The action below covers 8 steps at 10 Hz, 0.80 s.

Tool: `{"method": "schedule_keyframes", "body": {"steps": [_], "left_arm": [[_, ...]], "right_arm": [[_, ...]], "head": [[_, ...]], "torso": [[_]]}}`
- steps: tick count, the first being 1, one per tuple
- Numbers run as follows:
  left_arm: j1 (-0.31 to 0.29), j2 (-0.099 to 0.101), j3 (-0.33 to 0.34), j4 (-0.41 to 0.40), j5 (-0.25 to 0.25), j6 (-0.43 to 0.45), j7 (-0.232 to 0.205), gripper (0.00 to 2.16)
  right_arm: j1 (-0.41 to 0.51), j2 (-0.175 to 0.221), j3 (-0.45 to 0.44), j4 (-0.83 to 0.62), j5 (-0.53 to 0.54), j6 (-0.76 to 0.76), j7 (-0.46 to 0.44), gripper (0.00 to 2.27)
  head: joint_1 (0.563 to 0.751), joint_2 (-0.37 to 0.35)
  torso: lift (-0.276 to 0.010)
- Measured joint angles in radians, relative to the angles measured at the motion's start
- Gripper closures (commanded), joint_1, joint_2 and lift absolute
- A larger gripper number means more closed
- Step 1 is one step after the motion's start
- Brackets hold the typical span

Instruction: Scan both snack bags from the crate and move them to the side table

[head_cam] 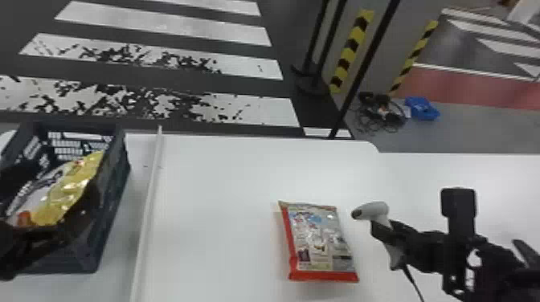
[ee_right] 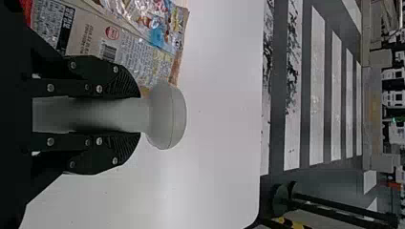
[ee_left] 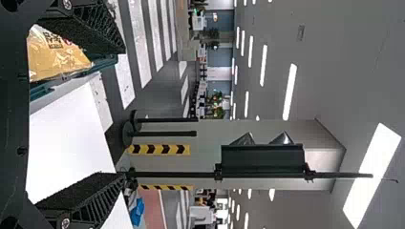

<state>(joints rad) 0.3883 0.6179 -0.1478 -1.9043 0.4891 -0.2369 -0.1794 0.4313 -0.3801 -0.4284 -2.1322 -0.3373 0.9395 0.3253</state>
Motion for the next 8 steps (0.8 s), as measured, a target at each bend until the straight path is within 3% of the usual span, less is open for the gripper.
{"method": "schedule_keyframes", "body": {"steps": [4, 8], "left_arm": [[-0.011, 0.015, -0.008, 0.012, 0.007, -0.018, 0.000, 0.08], [-0.013, 0.013, -0.014, 0.014, 0.007, -0.028, -0.001, 0.08]], "right_arm": [[0.146, 0.069, -0.083, -0.196, -0.077, 0.089, 0.001, 2.25], [0.168, 0.116, -0.030, -0.232, -0.079, 0.087, 0.005, 2.25]], "head": [[0.695, -0.243], [0.695, -0.193]], "torso": [[-0.095], [-0.095]]}}
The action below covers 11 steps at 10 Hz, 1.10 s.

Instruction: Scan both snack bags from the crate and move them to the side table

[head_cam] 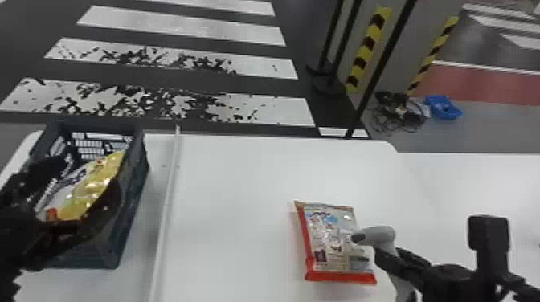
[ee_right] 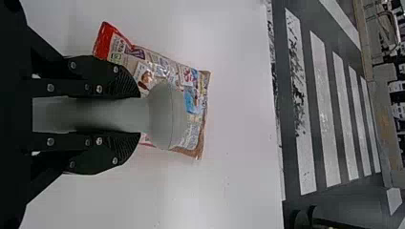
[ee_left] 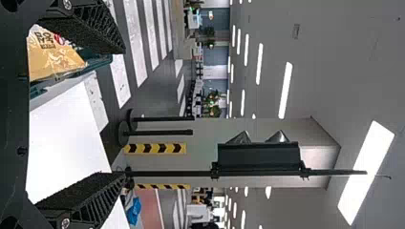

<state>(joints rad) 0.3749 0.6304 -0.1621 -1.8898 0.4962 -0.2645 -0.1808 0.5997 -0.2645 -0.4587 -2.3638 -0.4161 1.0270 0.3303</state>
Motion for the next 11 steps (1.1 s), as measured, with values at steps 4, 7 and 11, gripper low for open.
{"method": "schedule_keyframes", "body": {"steps": [4, 7, 11], "left_arm": [[0.009, -0.004, 0.000, -0.006, -0.001, -0.006, 0.000, 0.08], [0.023, -0.013, 0.001, -0.012, -0.012, -0.006, 0.000, 0.08], [0.044, -0.014, 0.018, -0.018, -0.019, -0.006, 0.000, 0.08]], "right_arm": [[-0.037, -0.007, 0.012, 0.086, 0.002, -0.075, 0.000, 2.25], [-0.153, -0.039, 0.010, 0.274, 0.014, -0.172, -0.028, 2.25], [-0.238, -0.070, 0.004, 0.546, -0.004, -0.416, 0.005, 2.25]], "head": [[0.695, -0.201], [0.695, -0.255], [0.695, -0.306]], "torso": [[-0.095], [-0.095], [-0.095]]}}
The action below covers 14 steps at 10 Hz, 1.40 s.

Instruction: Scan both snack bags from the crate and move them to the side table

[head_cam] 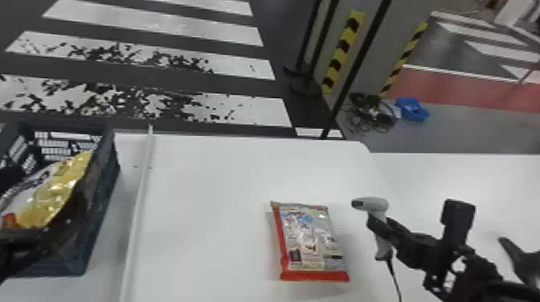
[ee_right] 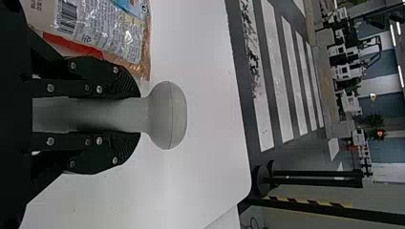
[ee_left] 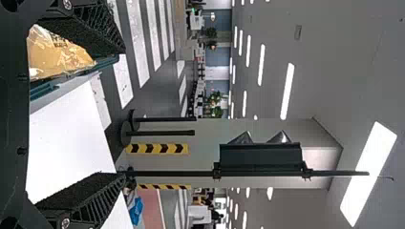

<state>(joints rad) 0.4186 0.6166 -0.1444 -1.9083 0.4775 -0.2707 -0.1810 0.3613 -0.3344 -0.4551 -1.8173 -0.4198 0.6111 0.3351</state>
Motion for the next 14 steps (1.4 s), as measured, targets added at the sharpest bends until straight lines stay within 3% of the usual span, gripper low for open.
{"method": "schedule_keyframes", "body": {"steps": [4, 8, 9, 10, 11, 14], "left_arm": [[0.008, 0.001, 0.004, 0.000, 0.000, 0.000, -0.003, 0.08], [0.007, -0.006, 0.005, 0.012, 0.000, -0.006, -0.005, 0.08], [0.004, -0.007, 0.004, 0.016, 0.000, -0.007, -0.006, 0.08], [0.002, -0.007, 0.003, 0.018, 0.000, -0.006, -0.008, 0.08], [-0.001, -0.006, 0.003, 0.018, 0.000, -0.004, -0.008, 0.08], [-0.006, -0.003, 0.003, 0.018, 0.001, -0.002, -0.008, 0.08]], "right_arm": [[-0.015, -0.025, 0.008, 0.188, -0.007, -0.208, 0.088, 2.25], [-0.105, -0.041, 0.080, 0.358, 0.016, -0.282, 0.093, 2.24], [-0.126, -0.043, 0.094, 0.384, 0.021, -0.295, 0.089, 1.82], [-0.138, -0.044, 0.102, 0.392, 0.022, -0.289, 0.080, 0.12], [-0.144, -0.046, 0.107, 0.394, 0.022, -0.269, 0.076, 0.00], [-0.145, -0.050, 0.109, 0.387, 0.009, -0.258, 0.076, 0.05]], "head": [[0.695, -0.338], [0.695, -0.327], [0.695, -0.321], [0.695, -0.319], [0.695, -0.317], [0.695, -0.311]], "torso": [[-0.095], [-0.095], [-0.095], [-0.095], [-0.095], [-0.095]]}}
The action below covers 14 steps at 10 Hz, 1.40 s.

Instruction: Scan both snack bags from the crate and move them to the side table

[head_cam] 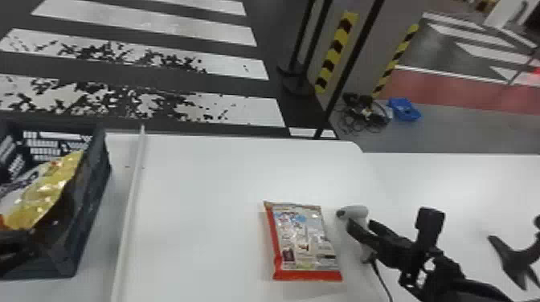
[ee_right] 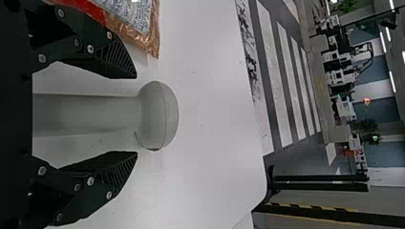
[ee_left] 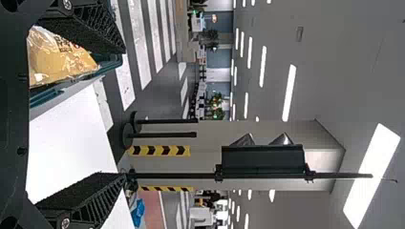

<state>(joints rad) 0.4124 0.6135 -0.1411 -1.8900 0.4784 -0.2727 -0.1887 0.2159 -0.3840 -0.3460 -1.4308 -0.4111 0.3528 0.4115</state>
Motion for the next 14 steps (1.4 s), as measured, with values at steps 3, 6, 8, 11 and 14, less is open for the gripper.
{"method": "schedule_keyframes", "body": {"steps": [3, 6, 8, 11, 14], "left_arm": [[-0.002, -0.001, -0.001, -0.002, 0.000, 0.000, 0.001, 0.08], [-0.003, 0.000, -0.001, -0.005, 0.000, -0.001, 0.003, 0.08], [-0.004, -0.004, 0.000, -0.008, 0.000, -0.001, 0.003, 0.08], [-0.003, -0.019, -0.004, -0.013, -0.004, -0.001, 0.000, 0.08], [0.002, -0.027, -0.006, -0.014, -0.011, -0.001, 0.000, 0.08]], "right_arm": [[0.056, 0.012, -0.015, -0.098, -0.007, -0.019, -0.034, 0.05], [0.179, 0.058, -0.039, -0.330, -0.010, 0.006, -0.061, 0.06], [0.240, 0.100, -0.022, -0.485, -0.017, 0.131, -0.069, 0.05], [0.254, 0.143, 0.029, -0.569, 0.007, 0.248, -0.094, 0.05], [0.190, 0.139, 0.122, -0.524, 0.116, 0.309, -0.097, 0.05]], "head": [[0.695, -0.310], [0.695, -0.283], [0.695, -0.230], [0.695, -0.179], [0.695, -0.142]], "torso": [[-0.095], [-0.095], [-0.095], [-0.095], [-0.095]]}}
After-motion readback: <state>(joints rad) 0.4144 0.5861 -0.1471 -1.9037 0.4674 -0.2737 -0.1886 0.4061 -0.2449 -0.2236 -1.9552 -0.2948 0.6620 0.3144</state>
